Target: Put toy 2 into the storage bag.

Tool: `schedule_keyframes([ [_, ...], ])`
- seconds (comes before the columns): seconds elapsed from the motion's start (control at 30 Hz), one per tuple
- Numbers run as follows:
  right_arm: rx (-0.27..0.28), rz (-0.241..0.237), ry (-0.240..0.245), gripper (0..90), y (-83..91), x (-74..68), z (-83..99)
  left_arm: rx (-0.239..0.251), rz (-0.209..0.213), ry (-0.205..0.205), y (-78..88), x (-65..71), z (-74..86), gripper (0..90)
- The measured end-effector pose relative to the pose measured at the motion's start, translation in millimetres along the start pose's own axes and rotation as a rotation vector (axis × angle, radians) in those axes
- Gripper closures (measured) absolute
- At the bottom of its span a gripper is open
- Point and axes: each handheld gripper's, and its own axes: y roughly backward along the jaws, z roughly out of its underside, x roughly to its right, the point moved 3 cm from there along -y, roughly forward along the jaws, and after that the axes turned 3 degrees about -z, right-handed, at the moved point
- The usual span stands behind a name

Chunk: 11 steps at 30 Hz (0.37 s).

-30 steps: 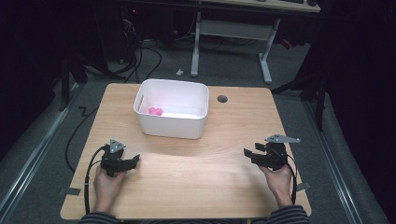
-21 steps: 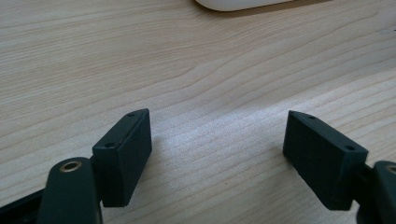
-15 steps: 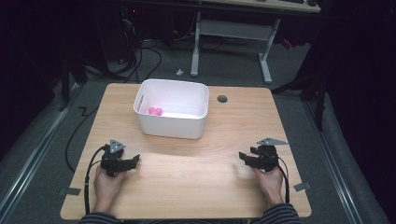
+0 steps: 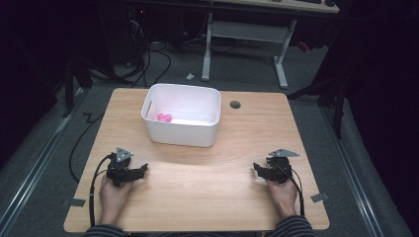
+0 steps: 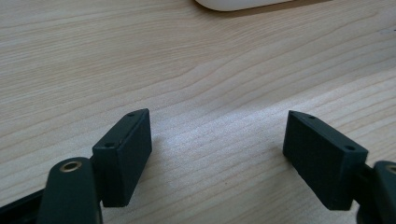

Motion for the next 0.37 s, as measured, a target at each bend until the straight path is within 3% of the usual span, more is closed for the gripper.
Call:
schedule_keyframes([
  [0.2, 0.009, 0.014, 0.045, 33.9, -5.6, -1.7, 2.1, 0.001, 0.000, 0.001, 0.0, 0.1, 0.0, 23.9],
  [0.37, 0.034, 0.011, 0.051, 31.4, -7.2, -2.2, 3.8, -0.001, -0.001, -0.001, 0.1, 0.1, 0.1, 23.9],
])
